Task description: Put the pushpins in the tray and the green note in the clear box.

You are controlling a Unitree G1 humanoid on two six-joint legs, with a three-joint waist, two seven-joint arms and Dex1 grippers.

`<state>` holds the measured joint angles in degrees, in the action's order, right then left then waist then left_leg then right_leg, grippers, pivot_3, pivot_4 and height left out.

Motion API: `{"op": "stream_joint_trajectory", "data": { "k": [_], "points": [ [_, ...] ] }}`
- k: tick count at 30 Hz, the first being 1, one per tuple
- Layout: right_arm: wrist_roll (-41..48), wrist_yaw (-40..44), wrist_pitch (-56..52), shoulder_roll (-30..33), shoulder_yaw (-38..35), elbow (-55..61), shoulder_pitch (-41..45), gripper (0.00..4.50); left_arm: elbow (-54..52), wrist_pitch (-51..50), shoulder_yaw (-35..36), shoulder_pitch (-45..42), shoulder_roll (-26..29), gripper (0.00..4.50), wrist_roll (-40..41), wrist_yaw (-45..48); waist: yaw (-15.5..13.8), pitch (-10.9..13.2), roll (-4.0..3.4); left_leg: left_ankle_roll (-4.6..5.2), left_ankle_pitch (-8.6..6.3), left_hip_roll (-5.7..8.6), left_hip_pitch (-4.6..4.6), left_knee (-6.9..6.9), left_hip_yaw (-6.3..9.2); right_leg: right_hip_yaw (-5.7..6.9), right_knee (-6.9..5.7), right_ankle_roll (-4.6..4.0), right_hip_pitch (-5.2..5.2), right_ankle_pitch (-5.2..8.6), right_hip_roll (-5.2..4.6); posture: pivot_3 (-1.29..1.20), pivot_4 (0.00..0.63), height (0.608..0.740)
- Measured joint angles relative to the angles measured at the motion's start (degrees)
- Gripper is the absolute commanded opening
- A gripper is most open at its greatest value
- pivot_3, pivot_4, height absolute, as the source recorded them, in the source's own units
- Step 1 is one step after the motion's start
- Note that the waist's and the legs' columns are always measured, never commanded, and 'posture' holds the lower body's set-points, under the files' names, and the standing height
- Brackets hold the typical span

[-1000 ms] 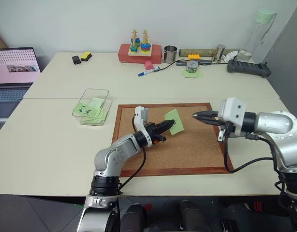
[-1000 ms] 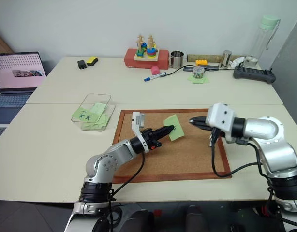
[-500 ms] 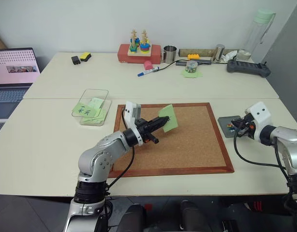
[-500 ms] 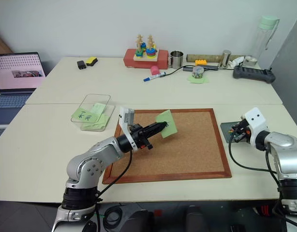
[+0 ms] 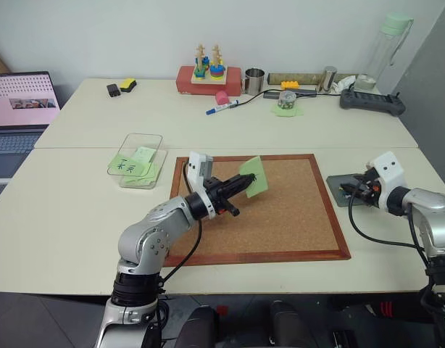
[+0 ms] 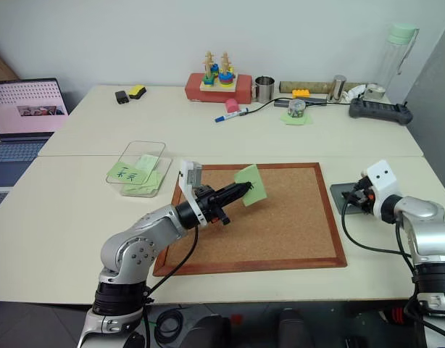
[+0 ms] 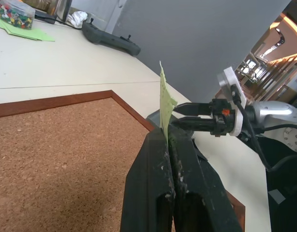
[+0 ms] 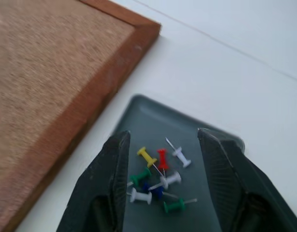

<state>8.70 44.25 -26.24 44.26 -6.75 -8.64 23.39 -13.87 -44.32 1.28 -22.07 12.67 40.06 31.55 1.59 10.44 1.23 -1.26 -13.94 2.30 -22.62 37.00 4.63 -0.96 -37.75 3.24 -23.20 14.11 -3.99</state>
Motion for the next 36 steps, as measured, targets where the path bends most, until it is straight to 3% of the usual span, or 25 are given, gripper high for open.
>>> {"op": "stream_joint_trajectory", "data": {
  "k": [6, 10, 16, 21, 26, 36],
  "points": [
    [5.7, 10.2, 2.1, 3.8, 0.7, 13.3, 0.7, 2.30, -2.2, 2.8, 4.5, 0.2, 6.6, 0.00, -2.5, -1.3, 0.3, 0.0, 0.01, 0.00, 0.00, -0.03, 0.06, -0.01, 0.03, 0.02, 0.00, 0.00, 0.02, 0.00, 0.14, 0.00, 0.150, 0.740],
    [10.9, 13.3, -1.6, 2.7, 3.5, 20.1, 7.5, 2.30, -1.2, 8.0, 8.9, 0.2, 12.7, 0.00, -7.9, -3.5, 0.3, 0.1, 0.00, 0.00, 0.00, -0.08, 0.03, 0.00, 0.16, -0.01, 0.05, -0.01, -0.02, 0.00, 0.15, 0.00, 0.150, 0.740],
    [15.3, 15.3, -6.5, 0.0, 7.9, 22.4, 13.7, 2.30, 8.5, 15.6, 15.3, -4.1, 21.1, 0.00, -17.4, -9.0, -0.5, 0.1, 0.10, 0.00, -0.01, -0.01, -0.15, 0.00, 0.28, 0.17, 0.20, 0.01, -0.03, -0.02, 0.00, 0.00, 0.150, 0.740],
    [15.4, 15.8, -7.1, -0.6, 10.2, 22.2, 14.2, 2.30, 20.1, 19.2, 14.8, -7.5, 24.0, 0.00, -23.8, -10.7, -1.2, 0.1, 0.09, 0.00, -0.01, 0.01, -0.26, -0.03, 0.35, 0.17, 0.46, 0.13, -0.08, -0.10, -0.05, 0.00, 0.150, 0.740],
    [15.4, 15.8, -7.2, -0.7, 10.4, 22.2, 14.2, 2.30, 25.4, 19.9, 13.2, -9.2, 24.0, 0.00, -25.8, -10.6, -1.3, 0.1, 0.10, 0.00, -0.01, 0.01, -0.29, -0.03, 0.39, 0.16, 0.52, 0.16, -0.08, -0.13, -0.05, 0.00, 0.150, 0.740],
    [17.3, 15.8, -9.2, -0.7, 10.3, 22.4, 14.0, 2.33, 31.9, 23.6, 10.2, -13.4, 24.0, 1.82, -28.5, -7.2, -1.3, 0.1, 0.10, 0.00, -0.01, 0.00, -0.28, -0.02, 0.37, 0.15, 0.51, 0.16, -0.09, -0.15, -0.04, 0.00, 0.150, 0.740]
  ]
}}
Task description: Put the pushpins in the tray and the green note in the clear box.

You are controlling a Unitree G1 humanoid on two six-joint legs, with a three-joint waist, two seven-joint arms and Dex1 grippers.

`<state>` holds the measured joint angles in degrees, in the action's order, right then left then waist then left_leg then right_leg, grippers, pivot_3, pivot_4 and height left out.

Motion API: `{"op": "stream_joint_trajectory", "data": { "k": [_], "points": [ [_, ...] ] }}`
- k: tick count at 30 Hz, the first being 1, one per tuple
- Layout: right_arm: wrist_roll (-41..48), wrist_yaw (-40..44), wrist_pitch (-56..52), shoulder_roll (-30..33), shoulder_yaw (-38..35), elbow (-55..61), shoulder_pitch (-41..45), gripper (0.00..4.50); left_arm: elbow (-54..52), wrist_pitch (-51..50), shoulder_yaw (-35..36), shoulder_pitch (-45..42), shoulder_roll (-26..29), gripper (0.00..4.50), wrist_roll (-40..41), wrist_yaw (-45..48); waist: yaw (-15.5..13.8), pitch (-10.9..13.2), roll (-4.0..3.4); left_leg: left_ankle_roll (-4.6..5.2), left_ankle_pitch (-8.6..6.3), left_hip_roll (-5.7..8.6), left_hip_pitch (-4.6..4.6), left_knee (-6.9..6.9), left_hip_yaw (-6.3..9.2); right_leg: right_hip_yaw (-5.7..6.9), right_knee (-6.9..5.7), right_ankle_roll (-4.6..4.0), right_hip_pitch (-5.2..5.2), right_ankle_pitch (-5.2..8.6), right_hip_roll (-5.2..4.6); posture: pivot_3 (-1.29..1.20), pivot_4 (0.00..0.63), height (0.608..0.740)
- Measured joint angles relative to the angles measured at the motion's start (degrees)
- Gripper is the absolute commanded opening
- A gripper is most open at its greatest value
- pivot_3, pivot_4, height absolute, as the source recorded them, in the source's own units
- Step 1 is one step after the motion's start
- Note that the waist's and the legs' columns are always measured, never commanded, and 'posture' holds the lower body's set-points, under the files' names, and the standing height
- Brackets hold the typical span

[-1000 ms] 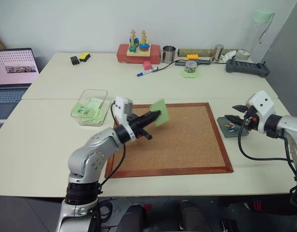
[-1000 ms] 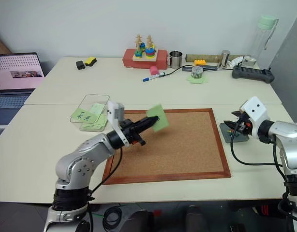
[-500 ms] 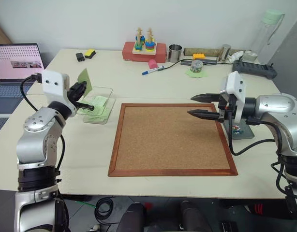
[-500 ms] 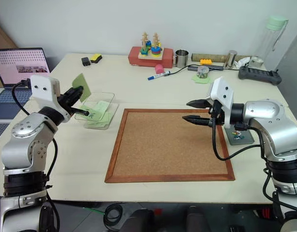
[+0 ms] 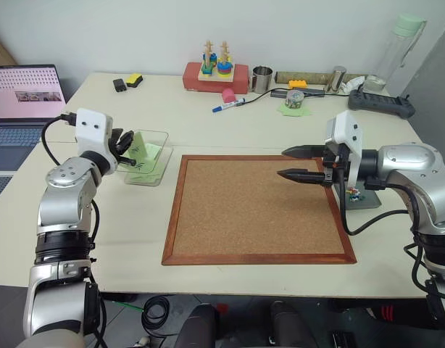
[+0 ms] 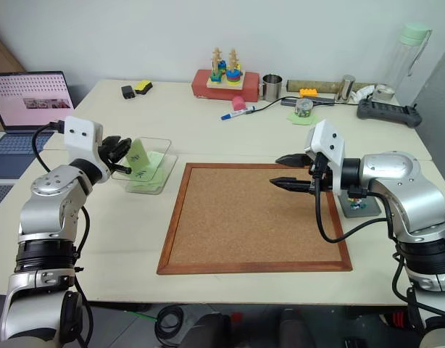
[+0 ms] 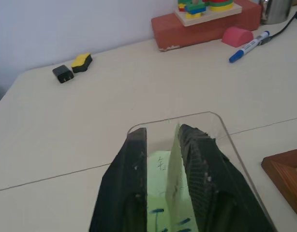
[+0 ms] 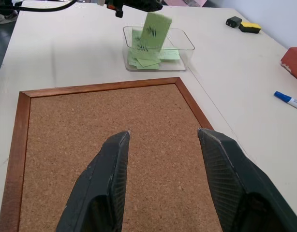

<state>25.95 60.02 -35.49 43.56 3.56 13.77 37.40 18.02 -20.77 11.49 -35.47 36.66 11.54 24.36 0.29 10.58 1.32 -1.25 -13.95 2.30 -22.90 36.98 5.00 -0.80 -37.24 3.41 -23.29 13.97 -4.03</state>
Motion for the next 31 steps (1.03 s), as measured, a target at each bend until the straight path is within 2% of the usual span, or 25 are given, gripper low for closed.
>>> {"op": "stream_joint_trajectory", "data": {
  "k": [5, 8, 13, 16, 18, 23, 28, 31],
  "points": [
    [0.1, 0.0, -0.2, 0.5, -0.1, -0.1, 0.0, 2.33, 0.4, 0.0, 0.0, 0.0, 0.1, 2.84, -0.2, 1.6, 0.1, 0.0, 0.00, 0.00, 0.00, -0.01, 0.00, 0.00, 0.00, -0.01, -0.02, 0.00, -0.01, 0.00, 0.00, 0.00, 0.150, 0.740],
    [0.2, 0.0, -0.2, 1.3, -0.6, 0.1, -1.4, 2.33, -3.8, -1.3, 0.0, 2.3, 2.8, 3.39, 0.7, 5.4, 0.1, 0.0, 0.00, 0.00, 0.00, -0.02, -0.01, -0.01, 0.00, -0.02, 0.00, 0.00, -0.02, 0.00, 0.00, 0.00, 0.150, 0.740],
    [0.0, -0.3, 0.9, 3.0, -3.3, -0.1, -5.1, 2.33, -13.9, -4.6, 0.4, 9.8, 11.0, 3.39, 4.4, 16.4, 0.4, 0.0, -0.03, 0.02, -0.01, -0.03, 0.00, -0.06, -0.08, -0.10, 0.01, 0.00, -0.07, 0.00, -0.02, 0.00, 0.150, 0.740],
    [0.1, -0.1, 1.5, 6.3, -7.5, 0.1, -10.1, 2.33, -19.9, -4.8, 4.6, 21.6, 20.5, 3.39, 5.9, 25.7, 1.1, 0.1, 0.04, 0.02, -0.02, -0.10, -0.04, -0.13, -0.10, -0.09, 0.08, -0.05, -0.12, 0.01, 0.00, 0.00, 0.150, 0.740],
    [-0.1, 1.3, 1.5, 10.4, -11.2, -0.5, -16.1, 2.33, -22.2, -4.8, 10.7, 31.6, 25.3, 3.39, 5.4, 31.7, 1.2, 0.1, -0.04, 0.07, -0.05, -0.11, 0.00, -0.19, -0.20, -0.13, 0.13, -0.05, -0.11, 0.02, -0.03, 0.00, 0.150, 0.740],
    [0.0, 6.2, 4.1, 15.4, -16.0, -1.6, -24.8, 2.33, -29.4, -6.5, 21.1, 45.1, 25.6, 3.39, 8.0, 40.2, 1.1, 0.1, -0.08, 0.10, -0.06, -0.18, 0.08, -0.06, -0.29, -0.01, 0.15, -0.11, 0.07, 0.07, -0.04, 0.00, 0.150, 0.740],
    [-1.3, 9.8, 8.6, 18.4, -18.0, -7.6, -27.4, 2.33, -33.0, -8.6, 27.3, 49.2, 23.9, 3.39, 10.0, 41.4, 1.2, 0.1, -0.08, 0.15, -0.02, -0.23, 0.18, -0.02, -0.37, -0.14, 0.15, -0.20, 0.11, 0.13, -0.02, 0.00, 0.150, 0.740],
    [-2.2, 10.5, 10.5, 18.8, -17.9, -10.8, -26.1, 2.33, -33.9, -9.5, 27.8, 49.6, 22.8, 3.39, 11.2, 41.4, 1.3, 0.1, -0.08, 0.14, -0.02, -0.28, 0.17, -0.04, -0.40, -0.11, 0.14, -0.16, 0.08, -0.07, 0.04, 0.00, 0.150, 0.740]
  ]
}}
